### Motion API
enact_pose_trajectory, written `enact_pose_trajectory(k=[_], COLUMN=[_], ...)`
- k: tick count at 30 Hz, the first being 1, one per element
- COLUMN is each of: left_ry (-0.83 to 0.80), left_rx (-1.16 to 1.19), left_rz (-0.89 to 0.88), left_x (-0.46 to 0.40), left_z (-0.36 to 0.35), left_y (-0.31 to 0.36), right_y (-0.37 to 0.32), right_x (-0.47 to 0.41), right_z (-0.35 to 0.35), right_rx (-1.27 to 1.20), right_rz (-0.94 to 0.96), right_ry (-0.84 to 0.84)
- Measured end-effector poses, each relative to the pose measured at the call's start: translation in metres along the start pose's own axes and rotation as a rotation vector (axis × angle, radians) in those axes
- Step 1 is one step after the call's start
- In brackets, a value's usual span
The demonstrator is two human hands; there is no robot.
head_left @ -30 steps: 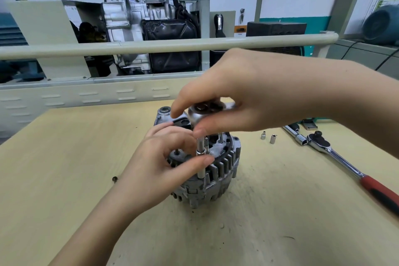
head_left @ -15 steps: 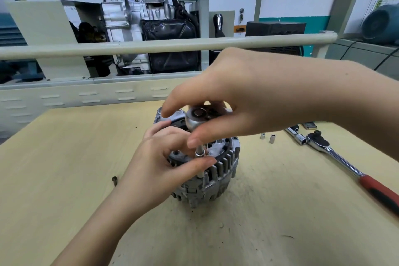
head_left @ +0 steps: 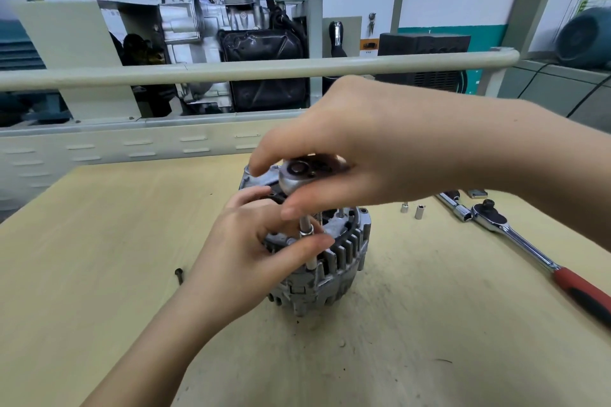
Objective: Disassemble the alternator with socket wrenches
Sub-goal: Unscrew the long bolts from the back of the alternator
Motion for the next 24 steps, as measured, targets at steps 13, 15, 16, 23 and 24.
enact_pose_trajectory(k=[13,15,16,23,24], left_ry=[0.048,0.011,-0.025,-0.171,-0.163], left_rx=[0.022,0.048,0.063,0.175,0.179], left_rz=[0.003,0.011,0.008,-0.023,-0.034], left_x=[-0.001,-0.002,-0.003,0.000,0.000], left_z=[-0.002,-0.003,-0.004,-0.004,-0.004], left_y=[-0.005,-0.005,-0.005,-0.007,-0.006], right_y=[0.019,0.018,0.017,0.022,0.022], right_x=[0.013,0.013,0.012,0.013,0.012], right_z=[-0.002,-0.002,-0.002,0.000,0.000], right_rx=[-0.058,-0.033,-0.045,-0.151,-0.145], right_rz=[-0.258,-0.216,-0.201,-0.147,-0.143], right_ry=[-0.245,-0.246,-0.248,-0.254,-0.247])
Point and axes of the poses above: each hand's wrist, its own x-axis away from the middle knuckle, its own z-axis out of the back of the hand, y = z × x, the point moved 8 cm from there along -x, towards the middle knuckle, and after that the axes turned 5 degrees about z, right-handed, at the moved point
